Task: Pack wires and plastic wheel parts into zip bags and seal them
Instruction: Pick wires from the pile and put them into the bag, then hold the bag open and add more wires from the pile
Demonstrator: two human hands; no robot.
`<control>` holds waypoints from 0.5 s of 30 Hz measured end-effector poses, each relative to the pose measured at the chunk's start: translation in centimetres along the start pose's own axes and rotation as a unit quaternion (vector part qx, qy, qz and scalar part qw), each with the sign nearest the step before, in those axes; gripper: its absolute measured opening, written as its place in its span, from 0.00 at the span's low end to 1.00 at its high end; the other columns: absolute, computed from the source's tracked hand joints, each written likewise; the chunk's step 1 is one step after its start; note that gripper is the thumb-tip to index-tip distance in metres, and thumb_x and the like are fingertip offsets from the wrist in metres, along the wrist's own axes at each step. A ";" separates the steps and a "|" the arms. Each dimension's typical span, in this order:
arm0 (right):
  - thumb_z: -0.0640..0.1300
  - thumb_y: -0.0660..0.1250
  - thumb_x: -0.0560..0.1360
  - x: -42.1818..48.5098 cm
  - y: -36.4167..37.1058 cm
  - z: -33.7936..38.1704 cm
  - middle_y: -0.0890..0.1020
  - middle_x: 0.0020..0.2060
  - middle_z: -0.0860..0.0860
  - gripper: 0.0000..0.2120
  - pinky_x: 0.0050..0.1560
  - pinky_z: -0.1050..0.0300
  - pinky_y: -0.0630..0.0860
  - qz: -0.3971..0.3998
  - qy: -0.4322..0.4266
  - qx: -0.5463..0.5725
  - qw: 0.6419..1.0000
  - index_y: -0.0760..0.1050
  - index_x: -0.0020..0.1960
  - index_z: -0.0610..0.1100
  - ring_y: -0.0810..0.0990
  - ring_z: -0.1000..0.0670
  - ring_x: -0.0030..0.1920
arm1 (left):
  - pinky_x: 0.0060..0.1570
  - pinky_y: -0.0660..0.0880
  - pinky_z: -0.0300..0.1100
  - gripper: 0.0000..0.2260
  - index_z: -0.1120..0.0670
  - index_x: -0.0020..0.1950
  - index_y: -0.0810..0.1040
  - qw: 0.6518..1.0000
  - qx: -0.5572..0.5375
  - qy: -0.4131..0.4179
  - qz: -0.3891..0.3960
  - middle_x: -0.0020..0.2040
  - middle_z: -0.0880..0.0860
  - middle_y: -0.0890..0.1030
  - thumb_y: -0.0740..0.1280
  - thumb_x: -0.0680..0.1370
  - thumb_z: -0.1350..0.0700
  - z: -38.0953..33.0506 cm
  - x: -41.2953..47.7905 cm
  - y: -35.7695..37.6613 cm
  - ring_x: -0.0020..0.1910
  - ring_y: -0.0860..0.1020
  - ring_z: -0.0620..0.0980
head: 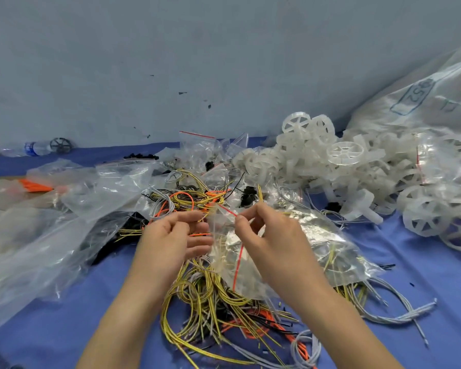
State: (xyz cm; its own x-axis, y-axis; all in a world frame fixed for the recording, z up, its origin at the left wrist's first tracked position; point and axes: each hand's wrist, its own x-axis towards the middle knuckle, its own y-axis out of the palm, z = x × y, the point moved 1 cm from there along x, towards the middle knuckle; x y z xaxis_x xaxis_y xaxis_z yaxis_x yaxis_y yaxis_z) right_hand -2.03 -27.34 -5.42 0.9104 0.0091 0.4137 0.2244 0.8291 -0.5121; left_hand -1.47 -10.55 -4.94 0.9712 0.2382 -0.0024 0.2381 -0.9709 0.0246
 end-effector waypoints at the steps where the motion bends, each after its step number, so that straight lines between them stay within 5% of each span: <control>1: 0.55 0.63 0.79 0.1 0.0 0.0 0.79 0.32 0.56 0.09 0.31 0.61 0.70 0.004 0.003 0.000 1.000 0.75 0.43 0.53 0.76 0.57 0.32 | 0.31 0.80 0.38 0.15 0.57 0.52 0.79 0.998 0.052 0.023 -0.024 0.45 0.58 0.84 0.53 0.82 0.65 0.0 0.3 -0.8 0.35 0.84 0.52; 7: 0.53 0.64 0.79 0.7 -1.0 -0.1 0.79 0.33 0.57 0.08 0.33 0.54 0.74 -0.024 0.015 0.022 0.999 0.76 0.42 0.53 0.77 0.53 0.28 | 0.28 0.75 0.42 0.13 0.53 0.53 0.78 0.967 0.248 0.053 -0.031 0.42 0.54 0.81 0.55 0.81 0.63 0.9 1.4 -4.3 0.27 0.78 0.47; 12: 0.52 0.65 0.78 1.5 -1.8 -0.1 0.79 0.32 0.58 0.09 0.34 0.53 0.75 -0.087 0.028 0.067 0.994 0.77 0.40 0.52 0.78 0.52 0.30 | 0.34 0.76 0.44 0.08 0.48 0.44 0.80 0.903 0.403 0.079 0.128 0.38 0.48 0.82 0.63 0.79 0.49 0.2 -0.5 -3.6 0.30 0.79 0.45; 15: 0.51 0.66 0.78 1.7 -2.1 -0.2 0.78 0.30 0.59 0.09 0.30 0.56 0.75 -0.094 0.047 0.119 0.987 0.78 0.41 0.52 0.76 0.55 0.27 | 0.35 0.71 0.34 0.06 0.43 0.46 0.81 0.866 0.428 0.121 0.228 0.38 0.40 0.81 0.65 0.77 0.45 -0.4 -2.3 -2.0 0.32 0.75 0.38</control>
State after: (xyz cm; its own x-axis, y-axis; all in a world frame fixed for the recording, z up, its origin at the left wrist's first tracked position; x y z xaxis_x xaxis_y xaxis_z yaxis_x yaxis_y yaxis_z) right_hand -0.85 -29.18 -3.77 0.8913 -0.2000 0.4069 0.3143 0.9193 -0.2366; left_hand -4.13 -9.17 -4.61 0.9606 -0.2768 0.0246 -0.1536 -0.6028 -0.7830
